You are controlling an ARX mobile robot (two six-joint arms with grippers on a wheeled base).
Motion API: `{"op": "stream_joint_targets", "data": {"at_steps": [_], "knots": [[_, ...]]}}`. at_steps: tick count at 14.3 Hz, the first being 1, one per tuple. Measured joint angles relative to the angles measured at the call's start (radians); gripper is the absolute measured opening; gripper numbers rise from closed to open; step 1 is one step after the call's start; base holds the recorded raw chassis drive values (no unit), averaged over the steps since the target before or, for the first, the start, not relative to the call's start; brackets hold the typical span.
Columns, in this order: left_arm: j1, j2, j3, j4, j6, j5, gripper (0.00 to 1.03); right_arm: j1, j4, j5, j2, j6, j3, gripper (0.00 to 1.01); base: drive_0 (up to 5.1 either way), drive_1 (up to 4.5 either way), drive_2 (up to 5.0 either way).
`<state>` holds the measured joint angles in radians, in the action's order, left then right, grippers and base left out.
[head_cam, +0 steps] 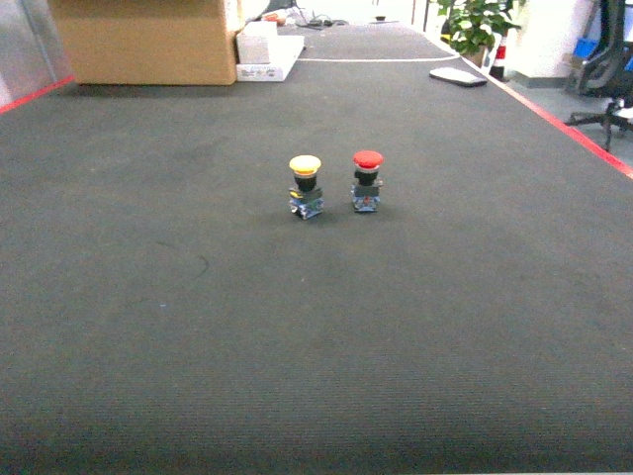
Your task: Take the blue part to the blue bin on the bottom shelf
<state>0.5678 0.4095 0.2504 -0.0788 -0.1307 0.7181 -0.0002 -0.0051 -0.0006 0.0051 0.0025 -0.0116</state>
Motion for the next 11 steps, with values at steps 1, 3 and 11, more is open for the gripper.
{"op": "stream_joint_targets", "data": {"at_steps": [1,3,11], "knots": [[0.0,0.0,0.0,0.0,0.0,0.0,0.43,0.0,0.0,0.0,0.0,0.0,0.0,0.98,-1.6,-1.64,-1.6],[0.0,0.0,0.0,0.001,0.0,0.0,0.43,0.0,0.0,0.0,0.0,0.0,0.0,0.98,-1.5,-1.5,-1.5],[0.0,0.001,0.0,0.0,0.0,0.0,0.43,0.0,0.0,0.0,0.0,0.0,0.0,0.98,-1.7,-1.71,-1.7]]}}
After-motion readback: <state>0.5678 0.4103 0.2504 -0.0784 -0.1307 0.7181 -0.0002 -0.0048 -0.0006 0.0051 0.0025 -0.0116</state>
